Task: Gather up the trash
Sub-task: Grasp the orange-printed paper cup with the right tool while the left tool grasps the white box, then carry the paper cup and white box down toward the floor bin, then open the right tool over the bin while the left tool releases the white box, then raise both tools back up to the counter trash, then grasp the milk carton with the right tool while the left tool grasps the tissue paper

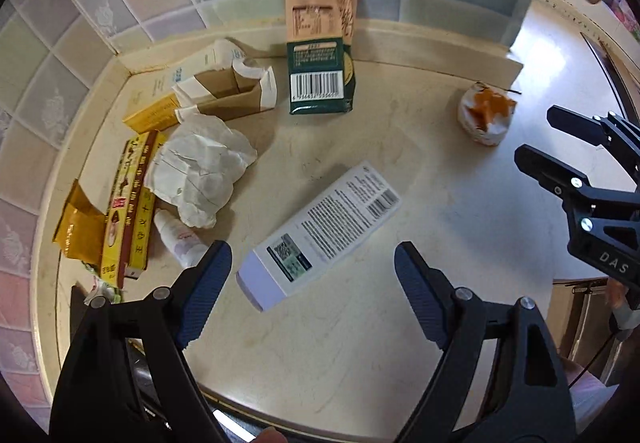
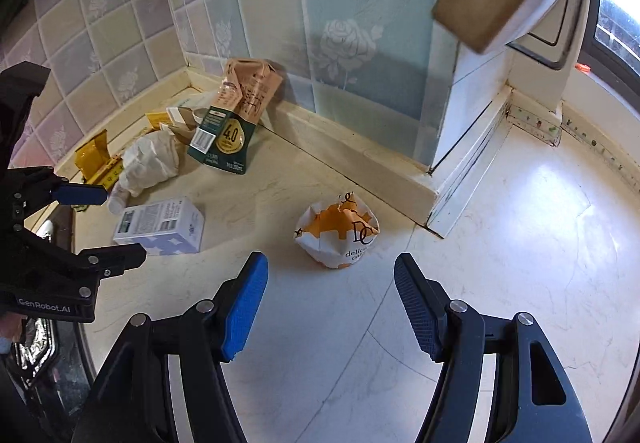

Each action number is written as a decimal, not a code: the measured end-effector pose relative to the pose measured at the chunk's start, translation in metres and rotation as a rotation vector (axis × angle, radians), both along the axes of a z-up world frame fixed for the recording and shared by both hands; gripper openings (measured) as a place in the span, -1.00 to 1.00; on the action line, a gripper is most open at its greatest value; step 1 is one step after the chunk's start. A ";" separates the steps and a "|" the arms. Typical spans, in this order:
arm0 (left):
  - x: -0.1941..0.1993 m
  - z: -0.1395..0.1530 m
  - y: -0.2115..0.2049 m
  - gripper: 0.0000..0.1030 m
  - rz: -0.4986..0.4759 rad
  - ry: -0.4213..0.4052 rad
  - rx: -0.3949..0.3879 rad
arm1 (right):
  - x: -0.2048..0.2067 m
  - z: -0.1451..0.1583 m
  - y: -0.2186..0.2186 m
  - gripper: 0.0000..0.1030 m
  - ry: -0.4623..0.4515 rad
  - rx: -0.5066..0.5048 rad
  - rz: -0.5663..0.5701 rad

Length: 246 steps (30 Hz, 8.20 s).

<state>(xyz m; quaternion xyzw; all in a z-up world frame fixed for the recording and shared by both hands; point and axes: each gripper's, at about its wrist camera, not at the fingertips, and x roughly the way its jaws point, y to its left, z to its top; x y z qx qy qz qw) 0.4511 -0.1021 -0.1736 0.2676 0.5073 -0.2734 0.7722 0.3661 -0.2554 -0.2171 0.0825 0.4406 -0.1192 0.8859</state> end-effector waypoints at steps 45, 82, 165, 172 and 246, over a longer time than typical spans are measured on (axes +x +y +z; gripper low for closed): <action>-0.002 -0.019 0.011 -0.39 0.198 0.199 -0.139 | 0.041 -0.032 0.008 0.06 0.030 -0.059 0.067; -0.344 0.071 0.000 -0.39 0.578 -0.103 -0.275 | -0.285 0.092 0.027 0.06 -0.182 0.008 0.508; -0.380 -0.277 0.048 0.36 0.662 0.287 -0.259 | -0.313 -0.341 0.033 0.23 0.436 0.055 0.393; -0.405 -0.213 0.049 0.36 0.648 0.254 -0.283 | -0.326 -0.285 0.033 0.23 0.418 0.058 0.392; 0.033 0.035 0.062 0.50 0.296 -0.056 -0.248 | 0.135 0.049 0.030 0.35 -0.014 0.150 0.078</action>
